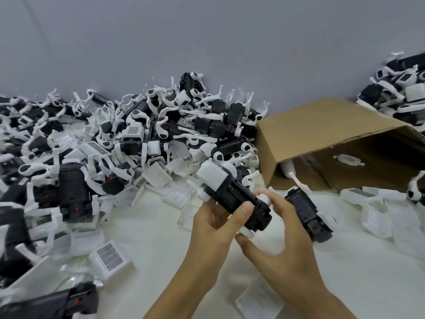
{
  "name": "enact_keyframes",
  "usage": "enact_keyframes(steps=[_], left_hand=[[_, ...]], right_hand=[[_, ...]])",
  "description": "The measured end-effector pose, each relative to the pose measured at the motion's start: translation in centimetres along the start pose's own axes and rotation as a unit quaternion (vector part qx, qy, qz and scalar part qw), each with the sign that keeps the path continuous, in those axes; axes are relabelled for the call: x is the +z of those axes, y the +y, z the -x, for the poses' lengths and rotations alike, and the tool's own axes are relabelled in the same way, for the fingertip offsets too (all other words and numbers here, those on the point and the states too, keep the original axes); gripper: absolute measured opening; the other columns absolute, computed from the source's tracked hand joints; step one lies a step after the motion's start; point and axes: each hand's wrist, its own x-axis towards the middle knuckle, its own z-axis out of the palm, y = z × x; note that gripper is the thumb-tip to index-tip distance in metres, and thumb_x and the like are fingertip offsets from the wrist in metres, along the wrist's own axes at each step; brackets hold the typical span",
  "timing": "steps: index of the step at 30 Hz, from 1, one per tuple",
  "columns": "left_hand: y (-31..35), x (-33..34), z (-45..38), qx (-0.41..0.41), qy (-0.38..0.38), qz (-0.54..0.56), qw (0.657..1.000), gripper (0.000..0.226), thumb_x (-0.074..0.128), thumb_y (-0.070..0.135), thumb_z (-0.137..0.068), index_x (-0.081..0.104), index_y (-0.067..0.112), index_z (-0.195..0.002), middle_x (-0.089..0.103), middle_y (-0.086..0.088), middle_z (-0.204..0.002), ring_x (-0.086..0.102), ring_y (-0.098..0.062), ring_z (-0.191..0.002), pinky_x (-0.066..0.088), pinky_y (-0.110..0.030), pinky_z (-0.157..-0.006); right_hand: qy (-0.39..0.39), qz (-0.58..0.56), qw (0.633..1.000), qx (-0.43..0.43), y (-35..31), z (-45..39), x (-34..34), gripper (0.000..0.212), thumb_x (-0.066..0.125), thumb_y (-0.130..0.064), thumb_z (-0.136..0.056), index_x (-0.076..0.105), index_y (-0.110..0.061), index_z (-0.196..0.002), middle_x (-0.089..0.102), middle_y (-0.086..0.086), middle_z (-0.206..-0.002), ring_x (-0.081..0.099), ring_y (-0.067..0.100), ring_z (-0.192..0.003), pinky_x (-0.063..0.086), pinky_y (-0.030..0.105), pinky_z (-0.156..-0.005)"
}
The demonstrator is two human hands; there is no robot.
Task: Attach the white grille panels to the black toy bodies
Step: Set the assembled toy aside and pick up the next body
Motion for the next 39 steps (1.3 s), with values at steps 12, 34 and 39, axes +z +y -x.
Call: enact_keyframes(steps=[12, 34, 39], left_hand=[[-0.6, -2.2, -0.5, 0.398, -0.060, -0.554, 0.729, 0.058, 0.075, -0.011, -0.076, 0.067, 0.012, -0.129, 0.065, -0.006, -0.134, 0.058, -0.025, -0.129, 0.045, -0.046, -0.104], [-1.4, -1.7, -0.6, 0.436, 0.039, -0.537, 0.721, 0.072, 0.090, 0.002, -0.061, 0.040, 0.018, -0.111, 0.038, -0.005, -0.114, 0.043, -0.025, -0.100, 0.050, -0.040, -0.077], [-1.3, -2.2, -0.8, 0.440, 0.064, -0.424, 0.789, 0.045, 0.082, 0.015, -0.078, 0.042, 0.016, -0.099, 0.046, 0.002, -0.104, 0.051, -0.019, -0.090, 0.050, -0.030, -0.072]], right_hand=[[0.033, -0.076, 0.996, 0.012, -1.2, 0.7, 0.5, 0.083, 0.078, -0.061, -0.060, 0.046, -0.047, -0.135, 0.053, -0.045, -0.128, 0.050, -0.019, -0.122, 0.036, -0.004, -0.090], [0.068, -0.160, 0.973, 0.155, -1.0, -0.6, -0.1, 0.069, 0.056, -0.088, -0.060, 0.074, -0.036, -0.100, 0.074, -0.021, -0.099, 0.068, 0.002, -0.098, 0.053, 0.024, -0.082], [0.077, -0.261, 0.947, 0.172, -1.0, -0.8, -0.3, 0.089, 0.043, -0.101, -0.063, 0.073, -0.031, -0.110, 0.078, -0.003, -0.109, 0.072, 0.016, -0.107, 0.055, 0.036, -0.092]])
